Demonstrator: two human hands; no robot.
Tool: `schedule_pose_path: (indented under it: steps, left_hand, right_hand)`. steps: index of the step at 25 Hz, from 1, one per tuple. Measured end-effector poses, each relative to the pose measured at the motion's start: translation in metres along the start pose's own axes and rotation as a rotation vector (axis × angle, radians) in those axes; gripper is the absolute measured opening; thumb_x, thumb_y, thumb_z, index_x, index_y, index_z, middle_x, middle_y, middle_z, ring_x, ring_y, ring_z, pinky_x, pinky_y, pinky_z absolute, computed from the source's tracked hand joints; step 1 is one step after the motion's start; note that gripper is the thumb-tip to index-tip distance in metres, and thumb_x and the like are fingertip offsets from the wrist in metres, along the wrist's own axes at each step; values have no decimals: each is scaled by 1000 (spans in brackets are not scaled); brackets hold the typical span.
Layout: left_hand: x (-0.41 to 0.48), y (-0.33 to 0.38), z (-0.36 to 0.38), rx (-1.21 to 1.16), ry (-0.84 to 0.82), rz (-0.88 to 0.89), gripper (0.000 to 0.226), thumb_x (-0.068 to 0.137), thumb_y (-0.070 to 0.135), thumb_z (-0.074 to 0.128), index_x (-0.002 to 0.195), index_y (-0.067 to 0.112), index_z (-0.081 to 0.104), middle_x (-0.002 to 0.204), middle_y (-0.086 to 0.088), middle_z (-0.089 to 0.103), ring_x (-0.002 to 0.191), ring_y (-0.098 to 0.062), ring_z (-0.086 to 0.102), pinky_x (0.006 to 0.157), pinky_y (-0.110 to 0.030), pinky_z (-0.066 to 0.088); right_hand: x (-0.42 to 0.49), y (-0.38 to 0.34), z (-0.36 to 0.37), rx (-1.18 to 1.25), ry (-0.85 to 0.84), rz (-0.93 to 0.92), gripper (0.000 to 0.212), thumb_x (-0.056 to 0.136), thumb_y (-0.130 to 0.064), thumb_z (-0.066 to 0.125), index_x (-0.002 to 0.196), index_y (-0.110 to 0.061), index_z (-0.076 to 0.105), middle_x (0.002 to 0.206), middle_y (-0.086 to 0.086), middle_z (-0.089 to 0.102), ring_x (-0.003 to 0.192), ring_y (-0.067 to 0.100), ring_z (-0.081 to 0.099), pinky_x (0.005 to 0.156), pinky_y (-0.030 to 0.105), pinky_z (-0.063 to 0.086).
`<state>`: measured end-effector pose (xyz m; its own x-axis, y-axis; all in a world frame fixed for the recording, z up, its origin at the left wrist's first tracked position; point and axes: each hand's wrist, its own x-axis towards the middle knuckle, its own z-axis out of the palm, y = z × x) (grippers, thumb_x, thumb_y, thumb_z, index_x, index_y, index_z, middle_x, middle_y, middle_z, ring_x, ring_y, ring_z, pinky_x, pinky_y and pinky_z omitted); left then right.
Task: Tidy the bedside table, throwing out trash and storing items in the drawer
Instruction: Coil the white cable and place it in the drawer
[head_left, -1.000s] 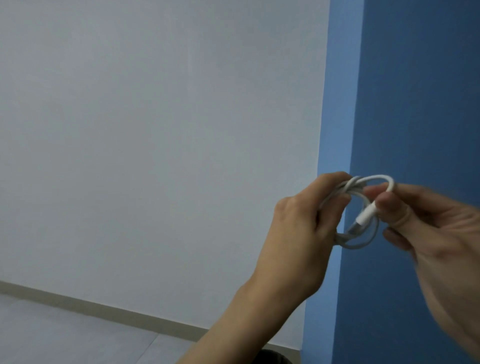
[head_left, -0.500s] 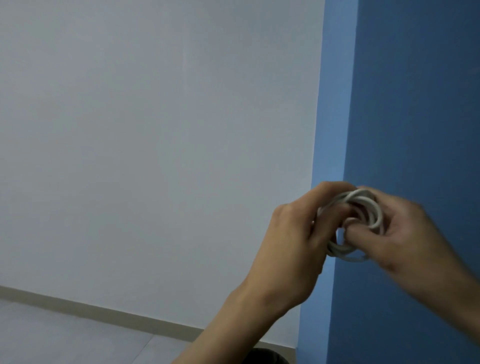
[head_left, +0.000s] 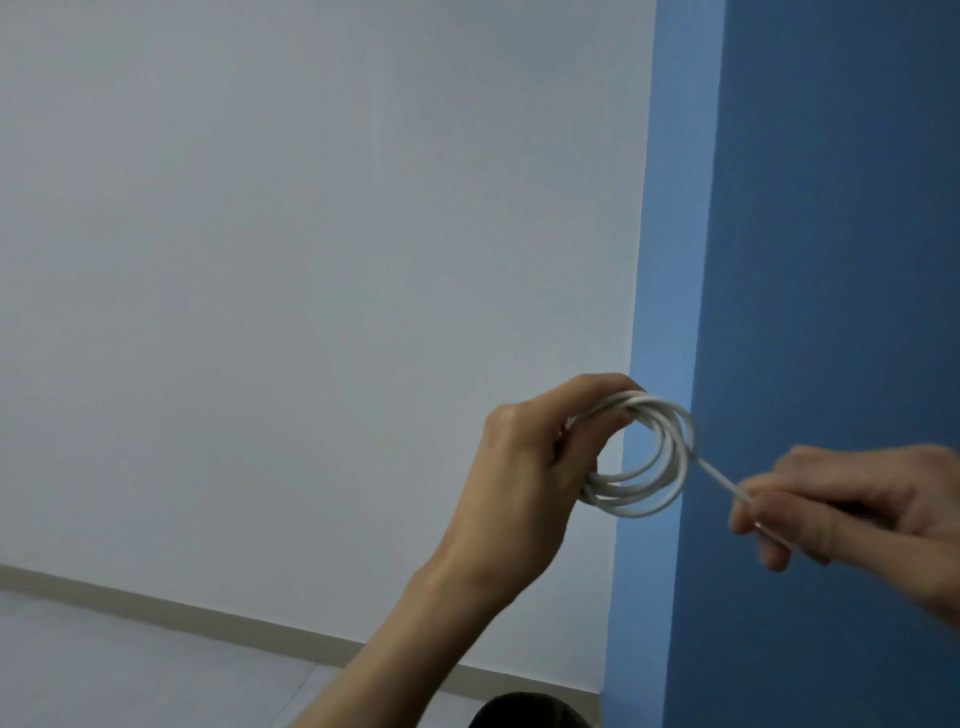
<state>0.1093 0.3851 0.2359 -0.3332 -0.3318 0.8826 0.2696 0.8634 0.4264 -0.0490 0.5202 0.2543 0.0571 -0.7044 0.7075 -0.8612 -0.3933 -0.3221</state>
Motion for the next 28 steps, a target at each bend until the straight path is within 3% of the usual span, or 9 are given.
schedule_pose_path:
  steps: [4, 7, 11, 15, 17, 20, 22, 25, 28]
  left_hand:
    - [3, -3, 9, 117, 103, 58, 13, 92, 14, 56, 95, 21, 67, 56, 1, 44, 49, -9, 31, 47, -20, 32]
    - [6, 0, 13, 172, 165, 113, 14, 92, 14, 54, 99, 18, 65, 55, 12, 41, 48, -5, 33, 49, -10, 29]
    - [6, 6, 17, 204, 189, 156, 13, 93, 12, 54, 98, 15, 65, 61, 3, 46, 51, -4, 32, 50, -8, 27]
    - [2, 9, 22, 211, 167, 183, 13, 94, 12, 52, 98, 13, 64, 62, 1, 45, 52, -5, 31, 48, -13, 29]
    - [1, 7, 22, 198, 170, 185, 13, 94, 13, 51, 98, 14, 64, 62, 3, 43, 52, -6, 32, 48, -17, 31]
    - [1, 8, 18, 175, 181, 167, 13, 94, 12, 52, 97, 15, 64, 62, 5, 41, 52, -7, 31, 48, -14, 29]
    - [2, 8, 17, 168, 173, 155, 13, 94, 12, 52, 97, 16, 64, 64, 1, 43, 52, -9, 31, 48, -16, 30]
    - [1, 9, 20, 166, 177, 153, 13, 94, 12, 52, 97, 15, 64, 59, 7, 38, 51, -7, 31, 48, -15, 30]
    - [0, 9, 22, 133, 173, 131, 13, 94, 12, 52, 95, 16, 64, 57, 5, 38, 50, -8, 31, 46, -19, 32]
  right_hand:
    - [8, -9, 8, 257, -94, 66, 57, 47, -82, 60, 69, -33, 76, 57, -7, 65, 45, 6, 55, 47, 10, 44]
    - [9, -8, 16, 491, -36, 128, 64, 29, -76, 74, 66, -23, 78, 50, 6, 64, 36, 6, 45, 39, 7, 38]
    - [10, -11, 23, 659, 66, 100, 61, 26, -65, 82, 66, -20, 78, 54, 3, 69, 42, 4, 56, 43, 9, 45]
    - [11, -16, 21, 630, 166, 8, 43, 42, -56, 80, 65, -20, 74, 62, -1, 70, 51, 4, 58, 42, 11, 44]
    - [10, 0, 15, 743, 100, 22, 20, 60, -33, 72, 64, -14, 74, 60, 4, 68, 53, 10, 60, 39, 18, 44]
    - [4, 12, -11, 1098, 29, 144, 41, 89, -1, 25, 112, 24, 47, 102, 46, 53, 99, 39, 56, 71, 53, 47]
    - [2, 24, -8, 1224, 91, 235, 59, 100, -26, 24, 122, 29, 29, 116, 47, 43, 112, 47, 45, 85, 55, 40]
    - [9, 11, 15, 838, 44, 56, 62, 51, -68, 72, 78, -13, 77, 68, 2, 71, 63, 9, 64, 51, 15, 50]
    - [15, -2, 24, 471, 273, 26, 61, 37, -76, 71, 70, -26, 72, 52, -5, 62, 46, 1, 51, 45, 6, 42]
